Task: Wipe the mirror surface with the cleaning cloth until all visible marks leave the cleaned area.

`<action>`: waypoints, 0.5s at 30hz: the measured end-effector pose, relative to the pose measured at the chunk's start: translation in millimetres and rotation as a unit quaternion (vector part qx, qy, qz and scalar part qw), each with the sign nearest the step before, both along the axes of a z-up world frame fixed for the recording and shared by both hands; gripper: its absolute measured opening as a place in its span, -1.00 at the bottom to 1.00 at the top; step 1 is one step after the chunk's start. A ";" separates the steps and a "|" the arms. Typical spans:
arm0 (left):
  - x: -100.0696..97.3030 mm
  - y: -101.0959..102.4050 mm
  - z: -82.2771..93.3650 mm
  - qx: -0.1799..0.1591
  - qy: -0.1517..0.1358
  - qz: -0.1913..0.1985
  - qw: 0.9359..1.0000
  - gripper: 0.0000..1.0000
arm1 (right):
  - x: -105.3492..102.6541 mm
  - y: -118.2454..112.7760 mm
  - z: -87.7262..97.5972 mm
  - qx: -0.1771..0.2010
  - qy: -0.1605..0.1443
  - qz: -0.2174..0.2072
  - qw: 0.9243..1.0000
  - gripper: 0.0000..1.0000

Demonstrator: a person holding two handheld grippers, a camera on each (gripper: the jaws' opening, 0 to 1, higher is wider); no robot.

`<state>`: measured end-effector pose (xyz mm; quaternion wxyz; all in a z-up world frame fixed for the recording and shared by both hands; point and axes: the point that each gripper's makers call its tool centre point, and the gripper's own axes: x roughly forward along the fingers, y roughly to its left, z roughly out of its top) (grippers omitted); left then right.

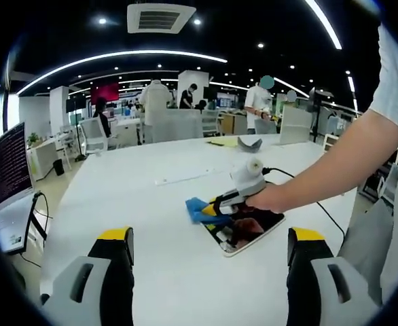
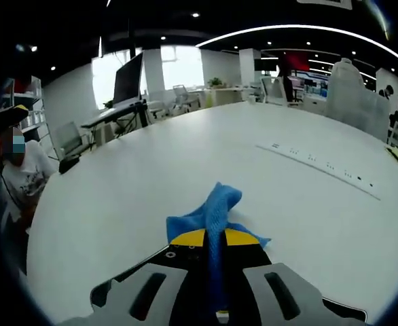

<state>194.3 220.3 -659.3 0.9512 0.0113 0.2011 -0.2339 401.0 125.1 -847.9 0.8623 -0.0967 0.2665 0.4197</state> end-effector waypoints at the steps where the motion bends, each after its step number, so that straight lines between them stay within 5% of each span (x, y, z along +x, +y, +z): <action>1: 0.0 -0.2 0.1 0.003 -0.001 0.000 1.000 0.90 | 0.2 -2.2 -0.3 0.002 0.002 -0.002 1.000 -0.94; 15: -3.9 -3.3 -0.4 0.006 0.002 0.004 1.000 0.89 | -11.4 -15.9 5.0 0.002 -0.001 -0.002 1.000 -0.94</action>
